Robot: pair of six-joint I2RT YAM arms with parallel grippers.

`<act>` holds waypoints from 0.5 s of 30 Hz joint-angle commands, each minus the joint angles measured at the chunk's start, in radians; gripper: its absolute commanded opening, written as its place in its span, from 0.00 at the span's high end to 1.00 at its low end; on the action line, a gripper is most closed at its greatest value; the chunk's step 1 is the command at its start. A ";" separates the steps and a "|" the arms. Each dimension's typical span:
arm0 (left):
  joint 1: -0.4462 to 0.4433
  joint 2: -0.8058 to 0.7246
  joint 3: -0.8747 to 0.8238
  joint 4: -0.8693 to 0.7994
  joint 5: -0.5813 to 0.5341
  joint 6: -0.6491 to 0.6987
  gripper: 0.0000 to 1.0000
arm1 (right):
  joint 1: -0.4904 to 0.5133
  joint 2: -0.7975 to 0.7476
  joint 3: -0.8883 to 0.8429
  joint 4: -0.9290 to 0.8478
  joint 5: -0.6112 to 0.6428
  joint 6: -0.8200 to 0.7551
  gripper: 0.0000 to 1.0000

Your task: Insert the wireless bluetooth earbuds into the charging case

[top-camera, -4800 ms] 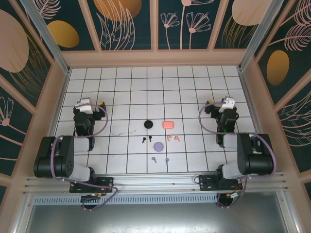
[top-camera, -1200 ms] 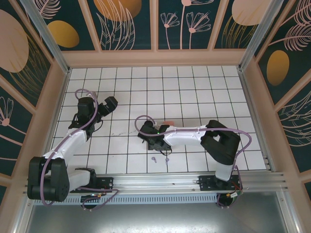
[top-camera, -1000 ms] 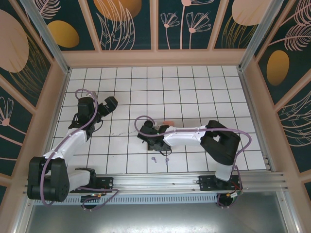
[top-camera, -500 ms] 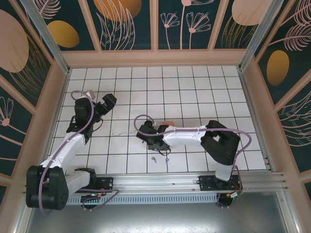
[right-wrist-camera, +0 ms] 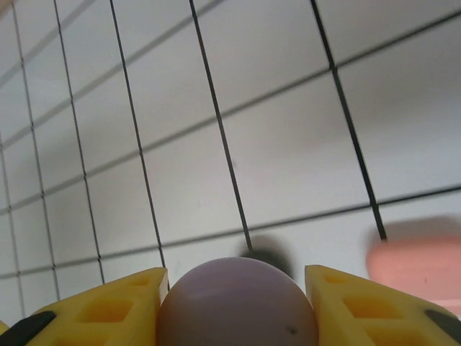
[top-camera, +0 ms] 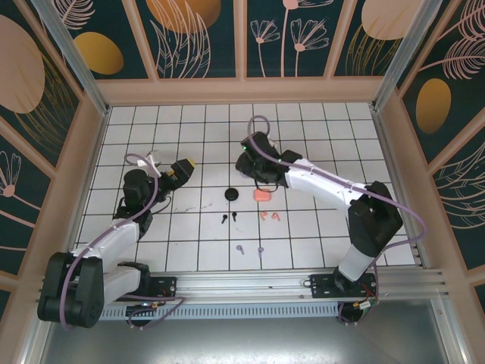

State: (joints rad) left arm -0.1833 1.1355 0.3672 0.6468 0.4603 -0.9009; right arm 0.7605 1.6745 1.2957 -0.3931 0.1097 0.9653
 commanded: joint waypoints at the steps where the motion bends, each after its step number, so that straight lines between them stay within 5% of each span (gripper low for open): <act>1: -0.054 0.035 -0.013 0.170 0.014 0.003 0.05 | -0.030 0.016 0.058 0.065 -0.091 0.059 0.57; 10: -0.207 0.236 0.060 0.340 0.001 0.030 0.31 | -0.037 0.071 0.110 0.129 -0.160 0.196 0.57; 15: -0.253 0.288 0.101 0.392 -0.021 0.048 0.35 | -0.024 0.077 0.115 0.134 -0.153 0.223 0.57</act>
State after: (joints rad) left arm -0.4179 1.4067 0.4252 0.9329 0.4561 -0.8795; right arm 0.7246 1.7386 1.3788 -0.2886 -0.0284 1.1446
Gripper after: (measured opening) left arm 0.652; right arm 0.458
